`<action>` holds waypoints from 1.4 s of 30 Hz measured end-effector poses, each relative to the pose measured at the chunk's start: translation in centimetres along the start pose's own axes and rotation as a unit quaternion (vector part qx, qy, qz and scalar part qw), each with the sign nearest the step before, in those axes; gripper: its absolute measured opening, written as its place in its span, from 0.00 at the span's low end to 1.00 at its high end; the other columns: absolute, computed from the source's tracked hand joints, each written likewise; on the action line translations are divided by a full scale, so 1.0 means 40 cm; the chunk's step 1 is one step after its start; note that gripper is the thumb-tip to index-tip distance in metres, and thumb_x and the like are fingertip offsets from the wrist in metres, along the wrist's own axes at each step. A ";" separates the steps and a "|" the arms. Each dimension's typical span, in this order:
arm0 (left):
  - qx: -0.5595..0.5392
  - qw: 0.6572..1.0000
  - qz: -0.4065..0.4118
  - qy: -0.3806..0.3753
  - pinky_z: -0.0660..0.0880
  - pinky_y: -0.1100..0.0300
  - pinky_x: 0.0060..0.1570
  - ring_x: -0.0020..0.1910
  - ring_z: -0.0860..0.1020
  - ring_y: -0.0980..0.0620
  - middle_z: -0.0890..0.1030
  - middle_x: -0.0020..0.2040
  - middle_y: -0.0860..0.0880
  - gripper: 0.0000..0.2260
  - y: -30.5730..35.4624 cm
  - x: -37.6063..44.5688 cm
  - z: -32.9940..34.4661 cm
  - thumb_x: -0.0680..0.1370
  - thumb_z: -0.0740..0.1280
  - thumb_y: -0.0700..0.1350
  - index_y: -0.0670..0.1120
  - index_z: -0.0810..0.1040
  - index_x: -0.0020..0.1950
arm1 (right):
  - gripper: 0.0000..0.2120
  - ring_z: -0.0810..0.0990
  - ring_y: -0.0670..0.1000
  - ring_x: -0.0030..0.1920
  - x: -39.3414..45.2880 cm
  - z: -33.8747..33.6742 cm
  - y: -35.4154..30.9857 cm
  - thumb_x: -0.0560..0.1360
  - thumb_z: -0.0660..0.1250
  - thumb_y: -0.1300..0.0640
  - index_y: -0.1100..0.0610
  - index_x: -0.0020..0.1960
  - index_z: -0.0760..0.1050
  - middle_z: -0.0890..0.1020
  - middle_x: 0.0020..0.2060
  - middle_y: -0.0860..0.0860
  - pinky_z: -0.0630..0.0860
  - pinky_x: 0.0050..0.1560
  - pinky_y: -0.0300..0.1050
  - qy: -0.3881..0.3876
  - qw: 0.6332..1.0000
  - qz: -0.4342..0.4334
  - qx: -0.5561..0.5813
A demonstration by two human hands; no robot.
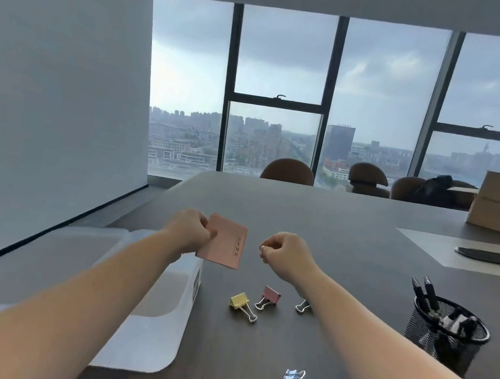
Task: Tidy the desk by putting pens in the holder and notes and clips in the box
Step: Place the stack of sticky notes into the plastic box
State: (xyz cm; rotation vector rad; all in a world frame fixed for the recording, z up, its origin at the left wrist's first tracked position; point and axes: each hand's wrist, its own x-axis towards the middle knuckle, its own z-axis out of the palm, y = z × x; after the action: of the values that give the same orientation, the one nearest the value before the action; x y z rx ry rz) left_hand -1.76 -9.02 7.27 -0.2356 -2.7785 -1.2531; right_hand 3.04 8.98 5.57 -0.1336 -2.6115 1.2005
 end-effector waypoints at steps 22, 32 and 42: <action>0.368 0.923 -0.099 -0.051 0.72 0.58 0.60 0.65 0.75 0.44 0.77 0.65 0.43 0.17 -0.239 0.054 -0.043 0.78 0.57 0.39 0.41 0.72 0.66 | 0.15 0.66 0.52 0.22 0.046 0.231 -0.167 0.74 0.53 0.65 0.62 0.29 0.67 0.72 0.25 0.56 0.63 0.26 0.39 -0.221 0.955 0.032 -0.196; 0.375 0.898 0.117 -0.197 0.65 0.50 0.68 0.67 0.71 0.49 0.71 0.64 0.50 0.16 -0.248 0.049 0.035 0.77 0.58 0.50 0.55 0.74 0.64 | 0.15 0.66 0.52 0.22 0.044 0.222 -0.153 0.74 0.56 0.60 0.60 0.29 0.67 0.72 0.24 0.56 0.64 0.24 0.38 -0.227 0.958 -0.004 -0.175; 0.484 0.858 0.071 -0.156 0.74 0.49 0.61 0.60 0.75 0.43 0.73 0.61 0.44 0.14 -0.260 0.066 0.018 0.77 0.59 0.43 0.46 0.78 0.60 | 0.13 0.67 0.53 0.21 0.052 0.226 -0.139 0.74 0.54 0.62 0.62 0.31 0.68 0.74 0.24 0.56 0.64 0.22 0.36 -0.235 0.961 0.008 -0.143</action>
State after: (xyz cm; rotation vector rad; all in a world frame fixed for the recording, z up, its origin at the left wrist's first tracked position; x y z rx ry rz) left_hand -6.19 -14.99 -0.53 -0.5612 -3.1521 0.3301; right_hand -1.29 -0.87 4.55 0.0887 -3.1940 0.9401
